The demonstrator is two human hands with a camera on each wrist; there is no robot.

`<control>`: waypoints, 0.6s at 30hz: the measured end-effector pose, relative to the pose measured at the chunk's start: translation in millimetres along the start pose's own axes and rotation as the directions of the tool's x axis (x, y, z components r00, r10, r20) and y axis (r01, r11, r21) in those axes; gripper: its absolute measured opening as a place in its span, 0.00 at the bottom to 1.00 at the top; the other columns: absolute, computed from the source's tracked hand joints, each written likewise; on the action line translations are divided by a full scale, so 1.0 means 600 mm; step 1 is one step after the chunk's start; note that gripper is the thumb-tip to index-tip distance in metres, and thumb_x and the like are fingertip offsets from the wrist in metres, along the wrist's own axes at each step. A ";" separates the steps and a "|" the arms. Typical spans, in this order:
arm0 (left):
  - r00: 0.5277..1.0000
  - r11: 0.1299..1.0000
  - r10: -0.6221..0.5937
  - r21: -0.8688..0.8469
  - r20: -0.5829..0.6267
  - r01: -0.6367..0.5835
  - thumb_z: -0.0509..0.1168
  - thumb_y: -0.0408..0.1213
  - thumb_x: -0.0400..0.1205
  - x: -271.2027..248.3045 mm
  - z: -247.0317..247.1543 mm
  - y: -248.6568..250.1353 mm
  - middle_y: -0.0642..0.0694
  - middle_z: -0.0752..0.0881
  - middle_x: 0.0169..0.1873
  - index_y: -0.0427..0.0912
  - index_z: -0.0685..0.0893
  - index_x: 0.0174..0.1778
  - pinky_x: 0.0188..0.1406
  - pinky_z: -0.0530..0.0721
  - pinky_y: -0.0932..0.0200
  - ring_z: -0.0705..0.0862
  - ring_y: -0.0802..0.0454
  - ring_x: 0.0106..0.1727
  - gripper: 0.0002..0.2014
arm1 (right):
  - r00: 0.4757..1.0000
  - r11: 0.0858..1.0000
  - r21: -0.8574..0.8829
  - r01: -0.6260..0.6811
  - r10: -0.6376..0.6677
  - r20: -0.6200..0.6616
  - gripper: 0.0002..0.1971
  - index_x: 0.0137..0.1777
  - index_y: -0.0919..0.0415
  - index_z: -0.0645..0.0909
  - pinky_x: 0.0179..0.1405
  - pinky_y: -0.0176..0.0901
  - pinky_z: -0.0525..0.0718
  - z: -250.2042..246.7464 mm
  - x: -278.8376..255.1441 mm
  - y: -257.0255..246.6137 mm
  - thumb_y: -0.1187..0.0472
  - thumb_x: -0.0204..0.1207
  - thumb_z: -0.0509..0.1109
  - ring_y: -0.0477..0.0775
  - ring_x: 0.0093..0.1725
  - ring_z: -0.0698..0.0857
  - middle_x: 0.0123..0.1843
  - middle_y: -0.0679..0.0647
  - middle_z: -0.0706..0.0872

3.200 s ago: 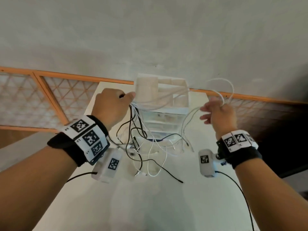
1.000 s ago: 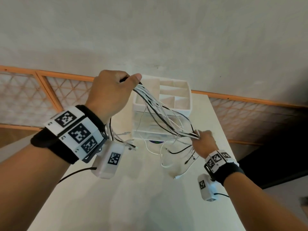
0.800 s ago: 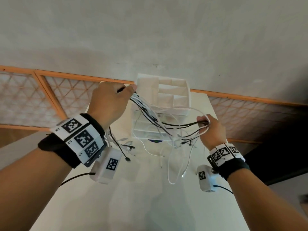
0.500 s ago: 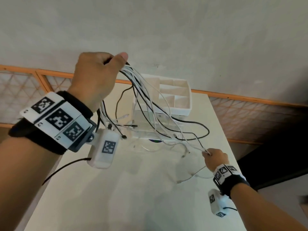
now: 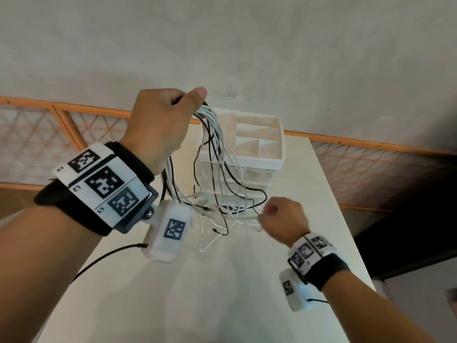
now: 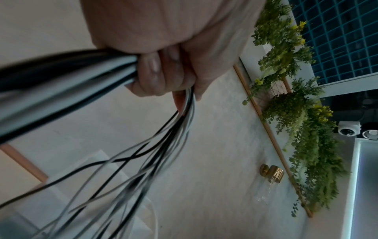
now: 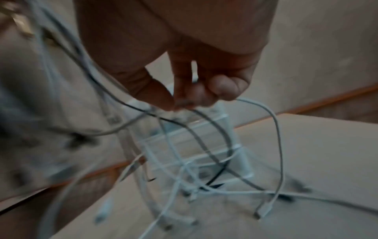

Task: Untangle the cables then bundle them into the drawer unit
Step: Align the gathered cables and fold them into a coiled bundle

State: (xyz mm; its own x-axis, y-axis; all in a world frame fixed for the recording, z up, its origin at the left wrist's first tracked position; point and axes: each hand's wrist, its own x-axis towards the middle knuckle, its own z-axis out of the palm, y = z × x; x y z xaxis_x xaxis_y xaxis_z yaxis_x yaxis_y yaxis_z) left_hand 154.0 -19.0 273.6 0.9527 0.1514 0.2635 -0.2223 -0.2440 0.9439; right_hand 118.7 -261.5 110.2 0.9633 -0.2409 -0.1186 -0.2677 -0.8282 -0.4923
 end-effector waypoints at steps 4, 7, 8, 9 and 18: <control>1.000 0.999 -0.015 -0.040 -0.002 0.015 0.69 0.48 0.83 -0.003 0.004 0.022 0.32 0.55 0.29 0.41 0.65 0.26 0.18 0.60 0.64 0.52 0.44 0.25 0.26 | 0.986 0.984 0.085 0.153 -0.158 0.054 0.08 0.44 0.45 0.87 0.53 0.43 0.83 0.057 -0.010 -0.060 0.57 0.67 0.71 0.53 0.54 0.86 0.52 0.44 0.88; 0.999 0.996 -0.044 -0.082 -0.005 0.044 0.70 0.49 0.83 -0.003 -0.004 0.042 0.32 0.54 0.34 0.40 0.67 0.27 0.17 0.61 0.64 0.52 0.41 0.29 0.25 | 0.952 0.992 -0.016 0.122 -0.113 0.285 0.26 0.69 0.46 0.79 0.60 0.44 0.81 0.101 0.013 -0.046 0.56 0.68 0.72 0.56 0.65 0.84 0.66 0.48 0.85; 0.999 0.995 -0.048 -0.086 -0.010 0.047 0.70 0.49 0.82 -0.001 -0.009 0.047 0.32 0.54 0.35 0.43 0.66 0.26 0.17 0.61 0.64 0.52 0.41 0.30 0.26 | 0.933 0.987 -0.105 0.119 -0.075 0.353 0.29 0.72 0.45 0.75 0.62 0.45 0.80 0.113 0.017 -0.035 0.55 0.69 0.72 0.58 0.67 0.83 0.68 0.48 0.82; 0.999 0.995 -0.042 -0.088 -0.023 0.040 0.70 0.49 0.82 0.001 -0.015 0.050 0.32 0.54 0.35 0.45 0.65 0.25 0.18 0.62 0.64 0.53 0.40 0.31 0.26 | 0.910 0.969 -0.207 0.133 -0.037 0.412 0.29 0.73 0.44 0.74 0.64 0.47 0.80 0.124 0.020 -0.020 0.55 0.70 0.71 0.59 0.69 0.81 0.71 0.48 0.80; 0.986 0.990 0.080 0.125 -0.143 -0.062 0.68 0.55 0.81 0.015 -0.041 -0.011 0.37 0.64 0.26 0.22 0.74 0.34 0.28 0.65 0.57 0.63 0.43 0.26 0.33 | 0.923 1.000 0.009 -0.014 0.010 0.383 0.18 0.60 0.54 0.83 0.60 0.62 0.86 0.100 0.064 0.050 0.43 0.83 0.60 0.57 0.48 0.84 0.64 0.65 0.87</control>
State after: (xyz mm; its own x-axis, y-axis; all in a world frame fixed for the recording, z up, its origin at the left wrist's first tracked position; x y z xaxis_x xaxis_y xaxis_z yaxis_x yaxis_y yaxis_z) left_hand 159.0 7.8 274.5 0.8923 0.2672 0.3639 -0.2535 -0.3706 0.8935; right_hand 148.6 -265.5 39.1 0.8947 -0.0367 -0.4451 -0.2814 -0.8202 -0.4981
